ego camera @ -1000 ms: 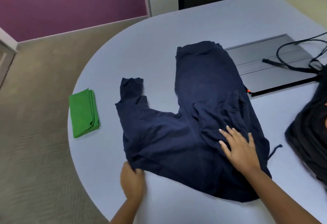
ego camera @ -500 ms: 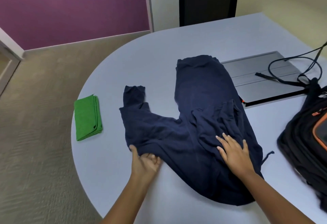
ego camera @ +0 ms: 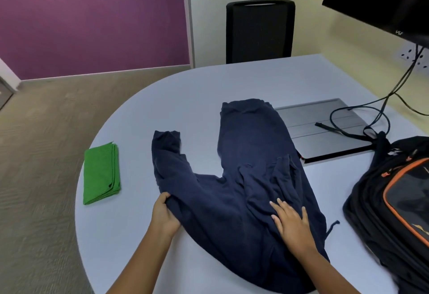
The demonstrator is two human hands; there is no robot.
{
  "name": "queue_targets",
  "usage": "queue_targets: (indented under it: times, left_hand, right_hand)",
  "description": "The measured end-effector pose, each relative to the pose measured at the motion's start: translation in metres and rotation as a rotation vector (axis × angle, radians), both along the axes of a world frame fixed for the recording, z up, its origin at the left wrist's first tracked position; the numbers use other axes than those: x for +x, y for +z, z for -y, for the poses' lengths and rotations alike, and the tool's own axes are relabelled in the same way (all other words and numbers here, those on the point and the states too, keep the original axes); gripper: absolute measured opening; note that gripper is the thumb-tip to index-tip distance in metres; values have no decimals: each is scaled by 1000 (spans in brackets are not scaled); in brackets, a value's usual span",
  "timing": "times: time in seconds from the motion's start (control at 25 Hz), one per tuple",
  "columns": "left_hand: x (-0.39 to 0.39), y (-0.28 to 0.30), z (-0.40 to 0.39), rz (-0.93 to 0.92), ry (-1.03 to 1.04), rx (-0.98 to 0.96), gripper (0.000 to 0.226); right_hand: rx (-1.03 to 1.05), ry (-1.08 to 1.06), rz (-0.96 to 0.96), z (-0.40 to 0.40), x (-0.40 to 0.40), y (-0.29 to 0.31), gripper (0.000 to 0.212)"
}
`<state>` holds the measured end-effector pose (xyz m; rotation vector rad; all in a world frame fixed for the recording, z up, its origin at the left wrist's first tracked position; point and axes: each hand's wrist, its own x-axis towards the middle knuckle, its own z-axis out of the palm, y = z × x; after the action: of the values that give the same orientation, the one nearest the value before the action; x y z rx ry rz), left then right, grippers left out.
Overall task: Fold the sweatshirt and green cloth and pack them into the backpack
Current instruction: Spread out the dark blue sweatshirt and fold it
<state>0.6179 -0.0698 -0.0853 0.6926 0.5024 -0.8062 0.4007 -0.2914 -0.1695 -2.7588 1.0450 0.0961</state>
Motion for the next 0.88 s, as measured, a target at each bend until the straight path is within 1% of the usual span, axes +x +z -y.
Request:
queue_targets:
  times: [0.08,0.12,0.2,0.28,0.32,0.36,0.4,0.44,0.52,0.56,0.6,0.64,0.68,0.72,0.76,0.8,0.84,0.88]
  left_hand:
    - [11,10,13,26,4,-29,51]
    - [20,14,19,36,12,-28,56]
    - [33,18,29,63,14,-6,60]
    - [39,17,35,111,39,31,72]
    - [40,16,32,104,36,4,79]
    - [41,17,29,99,18,-80,81]
    - [45,14,26,53,40,-145,74]
    - [50,11,23,21,58,-227,61]
    - [64,10,18,17,143,-248,40]
    - [68,17,22,15,155,-243,34]
    - [75,18,26,5,138,-224,37]
    - [79,18,34,-10,110,-136,44]
    - [82,14,44,-15,75,-6,49]
    - [85,8,51,-4,88,187,55]
    - [85,-1,58,25,108,385,68]
    - [81,-8,62,76,182,555,77]
    - [76,-11,65,167,226,674,81]
    - [69,-14,66,259,226,752,83]
  right_hand:
    - [-7,-1,2,0,0,2,73]
    - [-14,4,2,-1,0,2,72]
    - [-44,8,19,-1,-2,0,72]
    - [-63,8,50,-1,-2,-2,71]
    - [-64,14,57,-2,-3,-4,71]
    - [-59,18,54,-2,-4,-5,70]
    - [-44,19,47,-2,-5,-6,69]
    - [-20,16,45,-2,-5,-6,68]
    - [-5,5,70,-3,-5,-10,68]
    - [-22,6,81,-3,-5,-13,68]
    - [-57,11,96,-3,-3,-16,69]
    - [-77,13,113,-4,-2,-18,69]
    - [-68,13,121,-3,-1,-19,70]
    - [-44,10,125,-2,-1,-20,70]
    - [-32,6,126,-2,-1,-20,69]
    - [-37,1,128,-2,-1,-20,68]
    - [-47,-5,124,-3,-2,-19,68]
    - [-57,-12,110,-3,-2,-19,67]
